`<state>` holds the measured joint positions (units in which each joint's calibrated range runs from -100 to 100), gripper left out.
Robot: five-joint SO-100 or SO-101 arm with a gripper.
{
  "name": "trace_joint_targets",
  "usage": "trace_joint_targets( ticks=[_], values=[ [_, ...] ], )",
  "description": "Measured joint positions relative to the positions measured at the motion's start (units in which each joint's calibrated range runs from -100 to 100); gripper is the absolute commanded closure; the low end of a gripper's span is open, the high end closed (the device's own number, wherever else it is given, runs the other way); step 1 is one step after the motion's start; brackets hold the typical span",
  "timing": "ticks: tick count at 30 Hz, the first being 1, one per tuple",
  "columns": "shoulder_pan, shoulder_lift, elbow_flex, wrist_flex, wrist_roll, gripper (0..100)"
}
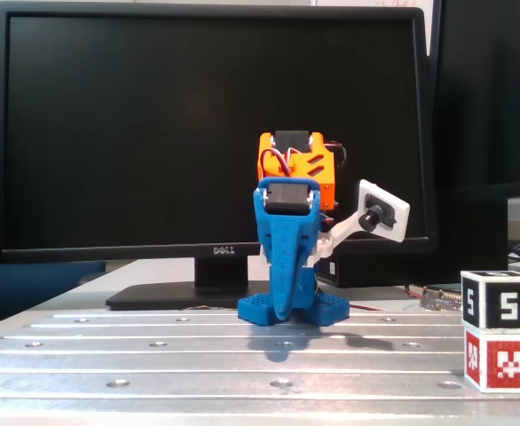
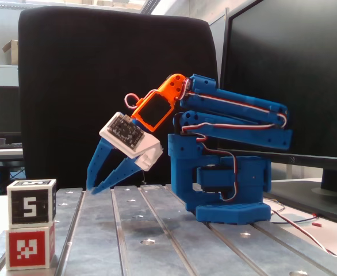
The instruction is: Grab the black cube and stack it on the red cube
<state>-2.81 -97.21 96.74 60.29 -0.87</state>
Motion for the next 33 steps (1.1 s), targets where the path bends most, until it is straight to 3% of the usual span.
trace_joint_targets(
  ticks=[33],
  values=[
    [0.0, -1.95, 2.72, 5.24, 0.0, 99]
  ],
)
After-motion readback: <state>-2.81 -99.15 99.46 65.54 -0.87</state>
